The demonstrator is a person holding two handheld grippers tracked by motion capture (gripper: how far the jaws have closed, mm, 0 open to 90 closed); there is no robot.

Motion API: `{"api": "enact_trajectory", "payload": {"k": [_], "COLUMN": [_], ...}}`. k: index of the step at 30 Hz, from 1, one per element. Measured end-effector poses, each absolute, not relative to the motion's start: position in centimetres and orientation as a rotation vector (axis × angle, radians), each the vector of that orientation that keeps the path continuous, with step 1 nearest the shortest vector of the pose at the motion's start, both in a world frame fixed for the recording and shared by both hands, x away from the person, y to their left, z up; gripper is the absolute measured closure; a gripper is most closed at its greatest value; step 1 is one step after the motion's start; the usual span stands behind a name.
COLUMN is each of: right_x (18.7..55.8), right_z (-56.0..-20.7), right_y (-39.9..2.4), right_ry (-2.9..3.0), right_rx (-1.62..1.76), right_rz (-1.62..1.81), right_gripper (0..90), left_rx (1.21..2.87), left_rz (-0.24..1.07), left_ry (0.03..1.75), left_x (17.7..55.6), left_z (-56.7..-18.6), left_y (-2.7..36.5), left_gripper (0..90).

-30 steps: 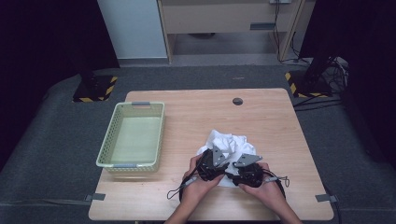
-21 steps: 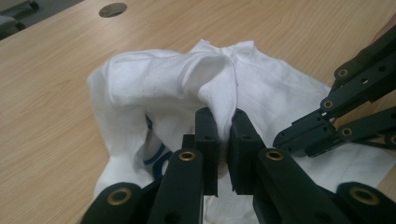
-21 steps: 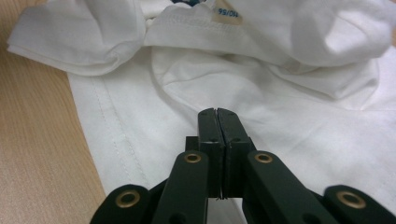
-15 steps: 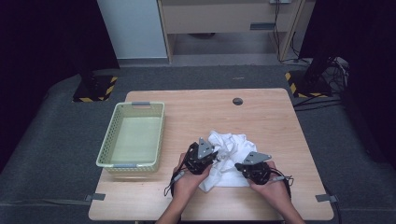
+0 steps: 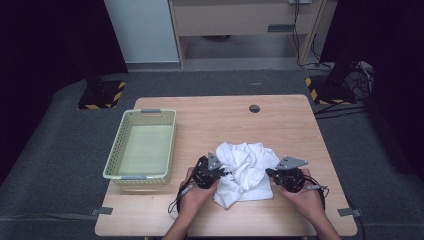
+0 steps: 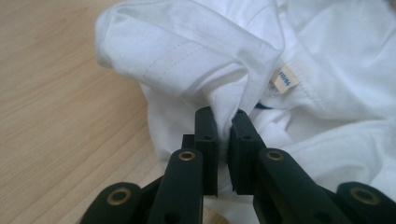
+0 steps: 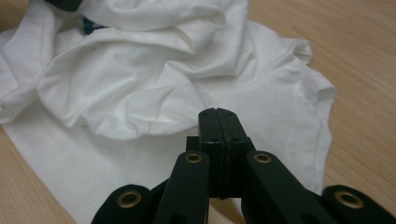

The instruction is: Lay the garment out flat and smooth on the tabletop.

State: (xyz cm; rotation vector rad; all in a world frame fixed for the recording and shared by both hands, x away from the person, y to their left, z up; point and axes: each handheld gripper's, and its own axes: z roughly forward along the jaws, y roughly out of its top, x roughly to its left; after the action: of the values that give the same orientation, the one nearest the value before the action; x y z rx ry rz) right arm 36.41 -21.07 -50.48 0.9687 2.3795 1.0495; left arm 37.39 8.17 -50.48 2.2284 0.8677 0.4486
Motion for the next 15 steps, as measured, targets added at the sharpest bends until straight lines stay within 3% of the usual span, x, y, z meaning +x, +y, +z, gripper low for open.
{"api": "enact_trajectory", "payload": {"k": [5, 10, 15], "right_x": [36.7, 35.8, 34.6], "right_z": [-50.3, -49.6, -49.3], "right_y": [-21.8, -21.8, -20.3], "right_ry": [2.39, 2.381, 2.428], "right_rx": [0.977, 0.976, 0.892], "right_rz": [1.026, 1.064, 1.097], "right_gripper": [89.4, 71.8, 62.4], "left_rx": [2.28, 2.283, 2.289], "left_rz": [0.452, 0.45, 0.454], "left_ry": [0.859, 0.867, 0.865], "left_x": [37.5, 37.6, 37.7], "left_z": [-51.3, -51.6, -51.8], "left_y": [8.0, 8.3, 8.2], "left_gripper": [83.5, 82.7, 82.2]}}
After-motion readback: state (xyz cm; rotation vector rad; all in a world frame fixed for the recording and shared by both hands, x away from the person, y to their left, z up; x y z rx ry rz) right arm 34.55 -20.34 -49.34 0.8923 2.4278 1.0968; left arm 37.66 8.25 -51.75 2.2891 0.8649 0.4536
